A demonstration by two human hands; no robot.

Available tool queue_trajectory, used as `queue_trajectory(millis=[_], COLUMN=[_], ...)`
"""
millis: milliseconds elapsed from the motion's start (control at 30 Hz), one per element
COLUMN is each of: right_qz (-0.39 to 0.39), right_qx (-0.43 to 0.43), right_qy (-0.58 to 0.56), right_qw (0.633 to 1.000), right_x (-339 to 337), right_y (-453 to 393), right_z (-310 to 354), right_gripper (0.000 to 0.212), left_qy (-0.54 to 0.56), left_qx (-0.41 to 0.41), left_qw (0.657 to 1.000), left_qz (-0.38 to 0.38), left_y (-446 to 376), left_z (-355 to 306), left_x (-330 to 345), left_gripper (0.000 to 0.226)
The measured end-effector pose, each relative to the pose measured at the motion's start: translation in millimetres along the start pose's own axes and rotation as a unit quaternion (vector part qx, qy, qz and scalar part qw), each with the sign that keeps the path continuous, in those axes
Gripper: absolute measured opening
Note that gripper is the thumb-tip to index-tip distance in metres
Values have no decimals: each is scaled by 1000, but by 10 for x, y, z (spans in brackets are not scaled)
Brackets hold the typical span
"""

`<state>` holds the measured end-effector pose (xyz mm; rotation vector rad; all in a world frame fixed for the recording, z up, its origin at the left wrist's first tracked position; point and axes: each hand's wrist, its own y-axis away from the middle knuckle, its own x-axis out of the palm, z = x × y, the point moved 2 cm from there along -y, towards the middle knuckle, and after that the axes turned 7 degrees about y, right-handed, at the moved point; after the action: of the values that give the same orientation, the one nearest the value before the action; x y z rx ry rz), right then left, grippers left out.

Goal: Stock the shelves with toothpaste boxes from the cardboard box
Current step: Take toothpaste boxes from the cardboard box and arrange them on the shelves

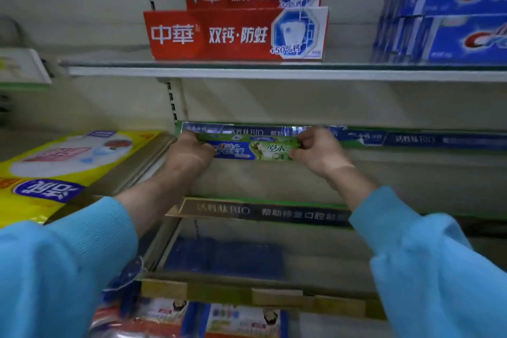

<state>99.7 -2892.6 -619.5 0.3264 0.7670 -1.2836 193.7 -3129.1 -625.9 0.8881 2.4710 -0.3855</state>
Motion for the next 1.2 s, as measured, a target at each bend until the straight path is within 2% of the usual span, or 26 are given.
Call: queue_trajectory(millis=[167, 300, 367, 433, 533, 633, 700, 867, 1000, 1200], right_qz=[20, 27, 51, 71, 64, 66, 86, 104, 90, 44], right_qx=[4, 0, 5, 5, -6, -31, -41, -65, -38, 27], right_qy=[9, 28, 27, 41, 61, 110, 152, 221, 261, 234], right_qw=[1000, 999, 998, 997, 996, 991, 984, 968, 960, 971], right_x=[-22, -48, -111, -235, -538, -935, -1263, -2243, -3114, -4313], right_y=[34, 56, 92, 158, 311, 531, 708, 1235, 1657, 2402], right_z=[25, 39, 53, 77, 89, 84, 85, 85, -37, -504], right_gripper=[37, 41, 46, 50, 47, 46, 44, 23, 20, 24], left_qy=[-40, -1, 27, 14, -26, -10, 10, 63, 106, 177], left_qx=[-4, 9, 16, 38, 95, 121, 142, 237, 289, 331], left_qw=[998, 999, 998, 998, 995, 991, 986, 952, 924, 876], left_qz=[41, 47, 55, 50, 27, 51, 85, 181, 228, 304], left_y=[42, 166, 286, 463, 783, 1154, 1428, 2289, 2957, 3810], left_z=[-75, -95, -125, -228, -478, -761, -985, -1794, -2420, -3069], left_x=[-50, -87, -99, -127, -112, 48, 215, 624, 880, 1344], left_gripper=[39, 35, 46, 55, 52, 47, 37, 21, 23, 18])
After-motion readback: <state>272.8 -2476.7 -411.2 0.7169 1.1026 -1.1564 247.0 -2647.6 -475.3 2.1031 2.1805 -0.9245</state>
